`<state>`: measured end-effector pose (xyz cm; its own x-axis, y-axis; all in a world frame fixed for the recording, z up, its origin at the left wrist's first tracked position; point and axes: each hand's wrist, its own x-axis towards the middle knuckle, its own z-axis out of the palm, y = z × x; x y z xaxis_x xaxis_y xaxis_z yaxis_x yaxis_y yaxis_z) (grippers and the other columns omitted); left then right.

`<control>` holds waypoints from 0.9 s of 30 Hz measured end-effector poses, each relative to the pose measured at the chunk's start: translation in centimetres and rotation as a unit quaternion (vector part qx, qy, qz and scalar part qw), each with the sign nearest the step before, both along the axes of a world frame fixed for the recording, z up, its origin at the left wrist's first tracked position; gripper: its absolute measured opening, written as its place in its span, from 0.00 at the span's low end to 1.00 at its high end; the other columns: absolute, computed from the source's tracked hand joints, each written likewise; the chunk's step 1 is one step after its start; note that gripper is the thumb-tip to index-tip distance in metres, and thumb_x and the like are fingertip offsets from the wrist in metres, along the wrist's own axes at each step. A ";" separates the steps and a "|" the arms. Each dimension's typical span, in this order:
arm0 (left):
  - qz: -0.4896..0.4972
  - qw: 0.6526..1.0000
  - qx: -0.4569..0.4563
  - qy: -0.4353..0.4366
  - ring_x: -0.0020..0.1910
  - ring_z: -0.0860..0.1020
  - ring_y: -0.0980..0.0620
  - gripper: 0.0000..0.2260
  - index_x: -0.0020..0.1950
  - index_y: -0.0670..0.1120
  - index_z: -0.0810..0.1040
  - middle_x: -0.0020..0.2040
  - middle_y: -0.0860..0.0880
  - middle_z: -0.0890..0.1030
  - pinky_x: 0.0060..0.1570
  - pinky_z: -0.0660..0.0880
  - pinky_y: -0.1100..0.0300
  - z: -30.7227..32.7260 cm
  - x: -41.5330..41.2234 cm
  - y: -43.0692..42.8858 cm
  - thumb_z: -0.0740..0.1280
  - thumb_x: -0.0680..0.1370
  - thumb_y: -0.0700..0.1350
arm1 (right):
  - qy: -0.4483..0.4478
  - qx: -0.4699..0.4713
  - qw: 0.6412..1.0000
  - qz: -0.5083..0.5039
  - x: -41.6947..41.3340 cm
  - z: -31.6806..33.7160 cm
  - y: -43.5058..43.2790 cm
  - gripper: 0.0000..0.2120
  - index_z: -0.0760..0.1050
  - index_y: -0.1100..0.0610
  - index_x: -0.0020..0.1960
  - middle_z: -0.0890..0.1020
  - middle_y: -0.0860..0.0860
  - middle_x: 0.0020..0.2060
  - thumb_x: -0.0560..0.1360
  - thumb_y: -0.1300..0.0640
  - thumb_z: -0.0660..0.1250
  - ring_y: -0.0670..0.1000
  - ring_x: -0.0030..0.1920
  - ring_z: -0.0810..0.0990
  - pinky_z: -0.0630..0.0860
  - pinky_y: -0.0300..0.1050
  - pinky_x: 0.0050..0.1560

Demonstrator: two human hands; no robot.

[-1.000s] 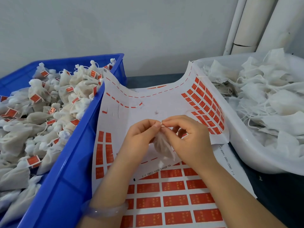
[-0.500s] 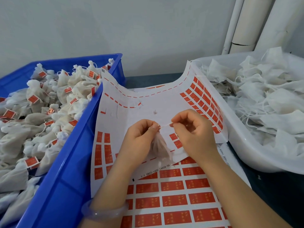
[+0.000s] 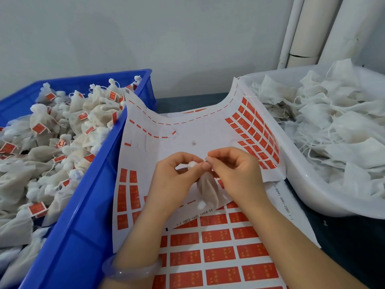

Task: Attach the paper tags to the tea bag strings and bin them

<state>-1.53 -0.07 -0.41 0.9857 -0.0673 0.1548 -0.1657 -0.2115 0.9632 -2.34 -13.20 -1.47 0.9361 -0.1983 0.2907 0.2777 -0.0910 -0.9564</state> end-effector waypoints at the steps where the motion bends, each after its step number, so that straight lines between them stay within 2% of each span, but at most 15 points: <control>1: 0.008 1.000 0.003 -0.007 0.39 0.82 0.56 0.06 0.40 0.53 0.80 0.38 0.55 0.83 0.40 0.80 0.63 -0.1 0.1 -0.1 0.71 0.67 0.53 | 0.004 0.003 1.000 -0.001 0.0 -0.2 0.2 0.09 0.77 0.46 0.41 0.82 0.42 0.35 0.72 0.60 0.70 0.42 0.39 0.82 0.78 0.31 0.39; 4: 0.026 0.999 0.001 -0.026 0.38 0.82 0.56 0.02 0.41 0.51 0.80 0.38 0.54 0.82 0.39 0.80 0.64 -0.1 0.0 -0.3 0.71 0.70 0.47 | 0.001 0.003 1.000 -0.012 -0.3 -0.5 0.8 0.10 0.73 0.46 0.43 0.79 0.43 0.38 0.74 0.61 0.67 0.38 0.41 0.79 0.75 0.29 0.40; 8: 0.043 0.997 0.007 -0.071 0.38 0.81 0.58 0.03 0.40 0.53 0.79 0.38 0.57 0.82 0.38 0.77 0.69 -0.4 -0.4 -1.0 0.71 0.71 0.45 | -0.023 -0.040 0.999 -0.018 -0.7 -0.5 1.5 0.13 0.67 0.43 0.45 0.74 0.40 0.41 0.78 0.62 0.60 0.33 0.45 0.74 0.72 0.24 0.41; 10: 0.062 0.993 0.005 -0.101 0.39 0.80 0.61 0.05 0.39 0.54 0.79 0.38 0.59 0.82 0.36 0.75 0.72 -0.4 -0.6 -1.4 0.71 0.72 0.44 | -0.045 -0.059 0.997 -0.016 -1.0 -0.3 1.8 0.13 0.65 0.43 0.46 0.73 0.40 0.43 0.79 0.61 0.57 0.36 0.46 0.74 0.72 0.26 0.44; 14: 0.099 0.986 -0.017 -0.132 0.39 0.79 0.62 0.06 0.39 0.55 0.78 0.37 0.62 0.81 0.33 0.73 0.74 -0.3 -1.0 -2.2 0.71 0.71 0.44 | -0.078 -0.060 0.995 -0.023 -1.6 -0.2 2.5 0.12 0.63 0.42 0.47 0.73 0.48 0.47 0.80 0.60 0.55 0.45 0.46 0.76 0.75 0.33 0.43; 17: 0.110 0.983 -0.020 -0.145 0.37 0.79 0.62 0.08 0.39 0.57 0.77 0.36 0.65 0.80 0.32 0.73 0.75 -0.4 -1.3 -2.7 0.71 0.71 0.43 | -0.092 -0.046 0.994 -0.047 -1.8 0.0 2.7 0.08 0.63 0.42 0.47 0.74 0.49 0.47 0.78 0.57 0.54 0.45 0.45 0.75 0.74 0.32 0.43; 22: 0.076 0.990 0.008 -0.115 0.38 0.80 0.59 0.09 0.40 0.56 0.77 0.38 0.62 0.81 0.35 0.76 0.71 -0.5 -1.2 -2.4 0.70 0.73 0.42 | -0.060 -0.075 0.995 -0.039 -1.5 0.0 1.9 0.13 0.62 0.42 0.46 0.73 0.44 0.43 0.79 0.61 0.57 0.43 0.42 0.76 0.74 0.31 0.39; 25: 0.026 0.998 -0.010 -0.047 0.37 0.81 0.52 0.06 0.42 0.53 0.80 0.39 0.55 0.82 0.37 0.80 0.63 -0.1 -0.7 -1.2 0.71 0.72 0.41 | -0.050 -0.096 0.994 -0.024 -1.1 0.1 1.3 0.13 0.63 0.42 0.46 0.71 0.41 0.38 0.78 0.61 0.59 0.37 0.41 0.75 0.72 0.27 0.37; 27: -0.012 0.999 -0.038 0.016 0.38 0.82 0.51 0.07 0.42 0.51 0.81 0.39 0.52 0.83 0.36 0.79 0.63 0.2 -0.5 -0.5 0.71 0.72 0.38 | -0.038 -0.112 0.993 -0.007 -0.8 0.1 1.0 0.13 0.63 0.43 0.46 0.71 0.42 0.37 0.78 0.61 0.59 0.35 0.40 0.74 0.71 0.26 0.37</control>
